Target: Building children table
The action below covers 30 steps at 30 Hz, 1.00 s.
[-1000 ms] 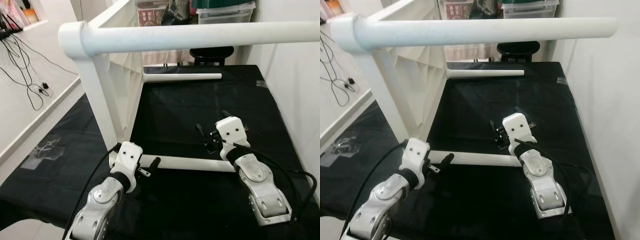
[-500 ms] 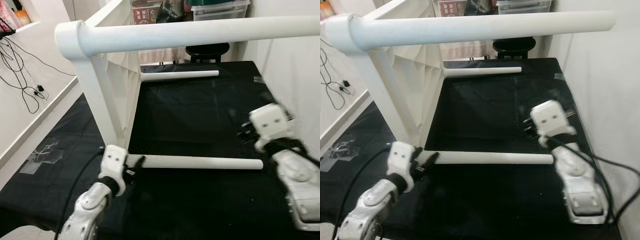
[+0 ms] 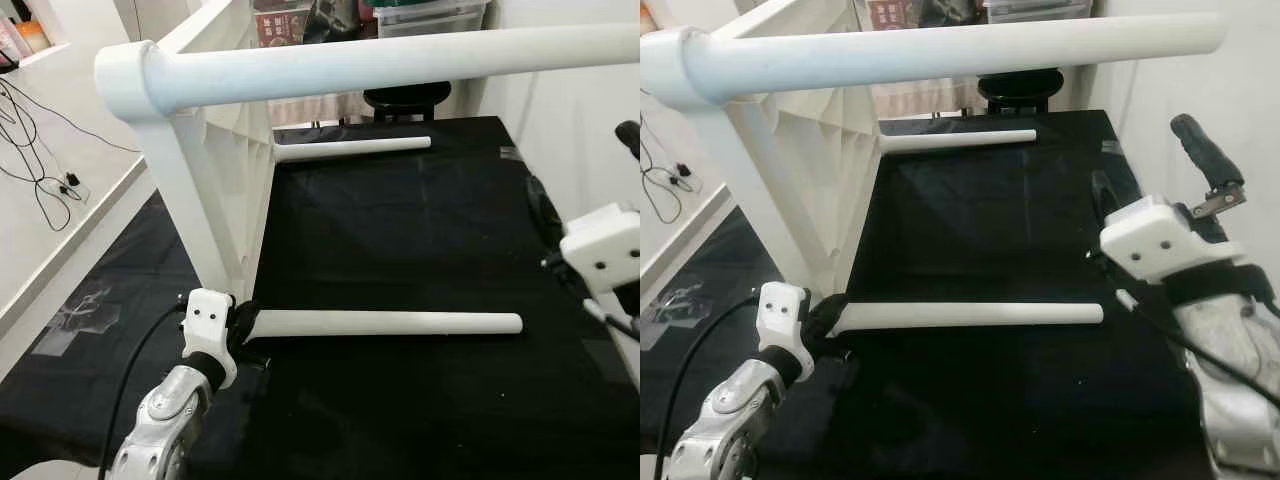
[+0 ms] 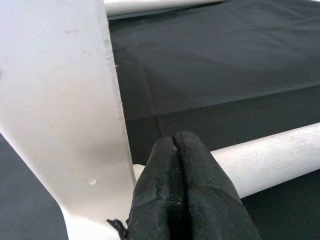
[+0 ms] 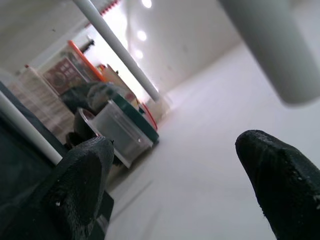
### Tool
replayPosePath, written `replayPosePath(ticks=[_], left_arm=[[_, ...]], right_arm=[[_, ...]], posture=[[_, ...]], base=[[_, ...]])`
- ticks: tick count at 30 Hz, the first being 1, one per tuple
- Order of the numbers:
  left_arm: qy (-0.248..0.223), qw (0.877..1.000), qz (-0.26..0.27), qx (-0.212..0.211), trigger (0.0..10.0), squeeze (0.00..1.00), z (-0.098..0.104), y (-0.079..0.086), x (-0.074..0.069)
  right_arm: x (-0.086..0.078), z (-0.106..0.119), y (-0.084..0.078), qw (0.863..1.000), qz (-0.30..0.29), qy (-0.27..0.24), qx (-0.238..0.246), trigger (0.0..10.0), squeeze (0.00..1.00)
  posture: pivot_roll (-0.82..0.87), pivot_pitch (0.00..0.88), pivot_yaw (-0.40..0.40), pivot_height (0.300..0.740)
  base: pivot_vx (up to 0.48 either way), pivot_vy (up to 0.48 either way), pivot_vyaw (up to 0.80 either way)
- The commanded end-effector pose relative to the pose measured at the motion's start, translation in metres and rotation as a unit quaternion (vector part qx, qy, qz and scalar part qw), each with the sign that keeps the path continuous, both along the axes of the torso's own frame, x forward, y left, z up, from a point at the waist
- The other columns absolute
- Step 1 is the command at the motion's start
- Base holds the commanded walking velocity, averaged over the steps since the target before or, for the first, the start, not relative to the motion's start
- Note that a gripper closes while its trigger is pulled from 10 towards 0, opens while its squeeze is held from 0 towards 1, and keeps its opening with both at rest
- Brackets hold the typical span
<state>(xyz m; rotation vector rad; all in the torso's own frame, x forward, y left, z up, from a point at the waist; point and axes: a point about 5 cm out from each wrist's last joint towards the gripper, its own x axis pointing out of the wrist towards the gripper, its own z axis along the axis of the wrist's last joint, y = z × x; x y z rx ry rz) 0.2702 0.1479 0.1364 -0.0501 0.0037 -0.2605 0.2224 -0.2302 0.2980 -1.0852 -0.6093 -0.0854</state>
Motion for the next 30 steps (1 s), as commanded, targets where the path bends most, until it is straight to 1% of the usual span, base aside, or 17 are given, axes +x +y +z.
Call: replayPosePath(ticks=[1, 2, 3, 6, 8, 9, 13, 18, 20, 30], left_arm=[[0.01, 1.0, 0.011, 0.001, 2.3, 0.0, -0.005, 0.009, 0.0], [0.011, 1.0, 0.011, 0.001, 10.0, 0.0, -0.006, 0.01, 0.001], [0.011, 1.0, 0.011, 0.001, 10.0, 0.0, -0.006, 0.01, 0.001], [0.012, 1.0, 0.01, 0.0, 10.0, 0.0, -0.007, 0.011, 0.004], [0.012, 1.0, 0.011, 0.0, 10.0, 0.0, -0.008, 0.01, 0.004], [0.012, 1.0, 0.011, 0.0, 10.0, 0.0, -0.008, 0.01, 0.004], [0.012, 1.0, 0.016, -0.002, 10.0, 0.0, -0.009, 0.01, 0.004], [0.012, 1.0, 0.018, -0.003, 10.0, 0.0, -0.009, 0.009, 0.004], [0.011, 1.0, 0.021, -0.006, 10.0, 0.0, -0.009, 0.009, 0.004], [0.004, 0.999, 0.038, -0.022, 10.0, 0.0, -0.007, 0.01, 0.004]], right_arm=[[-0.004, 0.001, 0.01, 1.0, 0.016, -0.006, -0.026, 10.0, 0.0], [-0.006, 0.004, 0.012, 0.999, 0.017, -0.013, -0.037, 10.0, 0.0], [-0.006, 0.004, 0.012, 0.999, 0.017, -0.013, -0.037, 10.0, 0.0], [-0.006, 0.016, 0.015, 0.997, 0.011, -0.047, -0.054, 10.0, 0.0], [-0.002, 0.023, 0.022, 0.996, 0.022, -0.065, -0.063, 10.0, 0.0], [-0.002, 0.023, 0.022, 0.996, 0.022, -0.065, -0.063, 10.0, 0.0], [0.008, 0.033, 0.036, 0.992, 0.049, -0.083, -0.087, 10.0, 0.0], [0.013, 0.039, 0.04, 0.99, 0.057, -0.091, -0.094, 10.0, 0.0], [0.02, 0.047, 0.046, 0.987, 0.066, -0.099, -0.108, 10.0, 0.0], [0.033, 0.065, 0.053, 0.982, 0.069, -0.115, -0.136, 10.0, 0.0]], posture=[[-0.14, 0.129, 0.138, 0.74], [-0.14, 0.126, 0.147, 0.74], [-0.14, 0.126, 0.147, 0.74], [-0.14, 0.114, 0.155, 0.74], [-0.13, 0.11, 0.152, 0.74], [-0.13, 0.11, 0.152, 0.74], [-0.13, 0.103, 0.145, 0.74], [-0.12, 0.1, 0.139, 0.74], [-0.12, 0.103, 0.131, 0.74], [-0.12, 0.114, 0.102, 0.74]], base=[[0.0, 0.0, 0.0], [0.0, 0.0, 0.0], [0.0, 0.0, 0.0], [0.0, 0.0, 0.0], [0.0, 0.0, 0.0], [0.0, 0.0, 0.0], [0.0, 0.0, 0.0], [0.0, 0.0, 0.0], [0.0, 0.0, 0.0], [0.0, 0.0, 0.0]])
